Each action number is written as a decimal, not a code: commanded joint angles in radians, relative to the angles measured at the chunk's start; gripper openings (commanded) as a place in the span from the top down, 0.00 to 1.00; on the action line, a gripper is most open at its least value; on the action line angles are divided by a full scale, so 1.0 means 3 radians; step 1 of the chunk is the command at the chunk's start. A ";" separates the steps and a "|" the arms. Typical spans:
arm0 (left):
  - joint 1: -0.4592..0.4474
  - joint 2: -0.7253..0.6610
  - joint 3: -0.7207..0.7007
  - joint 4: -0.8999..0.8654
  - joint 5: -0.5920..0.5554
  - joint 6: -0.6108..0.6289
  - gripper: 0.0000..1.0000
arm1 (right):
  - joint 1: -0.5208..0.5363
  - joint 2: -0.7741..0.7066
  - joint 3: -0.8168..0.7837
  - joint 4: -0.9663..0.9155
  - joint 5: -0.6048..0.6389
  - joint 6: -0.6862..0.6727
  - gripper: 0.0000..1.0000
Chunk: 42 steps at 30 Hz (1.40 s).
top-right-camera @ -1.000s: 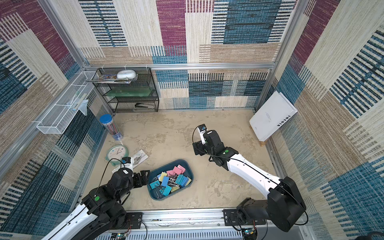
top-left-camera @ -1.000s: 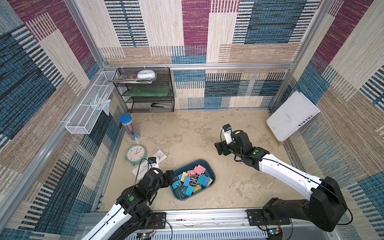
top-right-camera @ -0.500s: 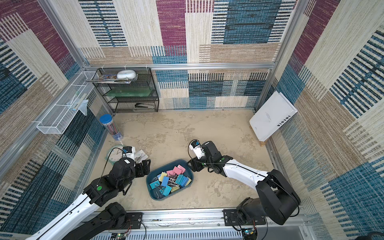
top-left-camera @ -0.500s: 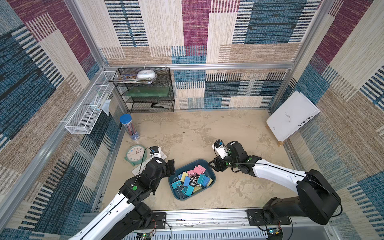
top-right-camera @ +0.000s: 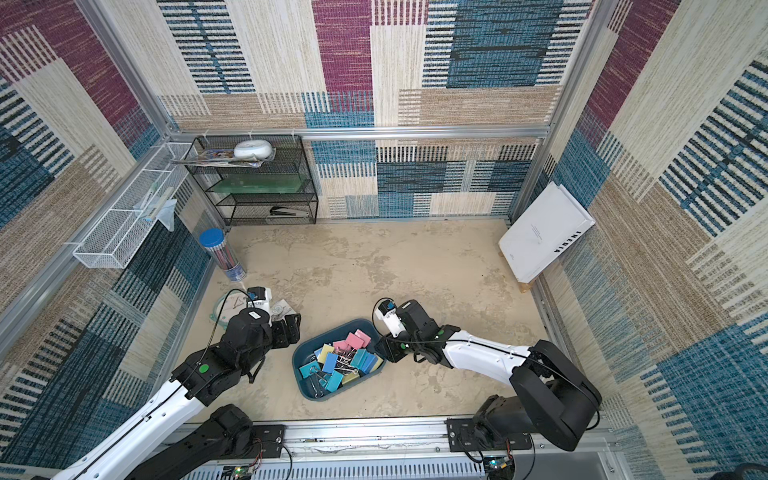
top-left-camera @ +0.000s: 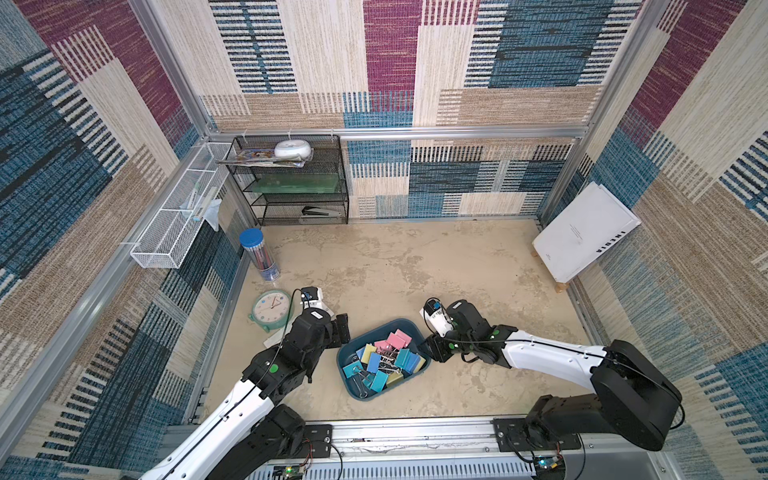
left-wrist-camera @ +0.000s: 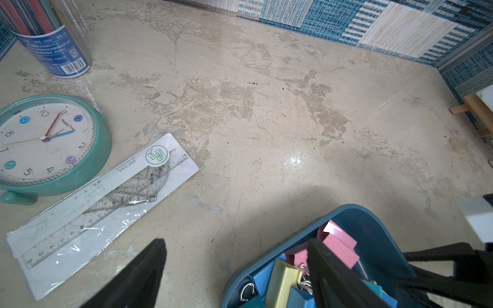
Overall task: Put the binder clips in the storage box
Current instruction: Adjust the storage box at the center of the board.
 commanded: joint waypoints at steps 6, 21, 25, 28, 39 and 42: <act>0.0117 -0.0108 -0.0068 0.0062 0.0093 0.0092 0.13 | 0.0231 -0.0234 -0.0112 -0.0141 0.0412 0.0530 0.73; 0.0214 -0.0169 -0.0152 0.0111 0.0237 0.0116 0.12 | 0.0748 -0.0425 -0.0200 -0.0559 0.0853 0.1321 0.75; 0.0214 -0.0210 -0.0170 0.0098 0.0231 0.0108 0.12 | 0.0929 -0.0452 -0.0155 -0.0749 0.0930 0.1605 0.75; 0.0214 -0.0243 -0.0188 0.0087 0.0231 0.0105 0.12 | 0.1064 -0.0446 -0.0171 -0.0852 0.0977 0.1833 0.75; 0.0219 -0.0237 -0.0195 0.0106 0.0260 0.0110 0.12 | 0.1360 -0.0684 -0.0262 -0.0964 0.1108 0.2322 0.71; 0.0217 -0.0227 -0.0193 0.0113 0.0272 0.0105 0.12 | 0.1360 -0.0732 -0.0253 -0.0958 0.1132 0.2328 0.69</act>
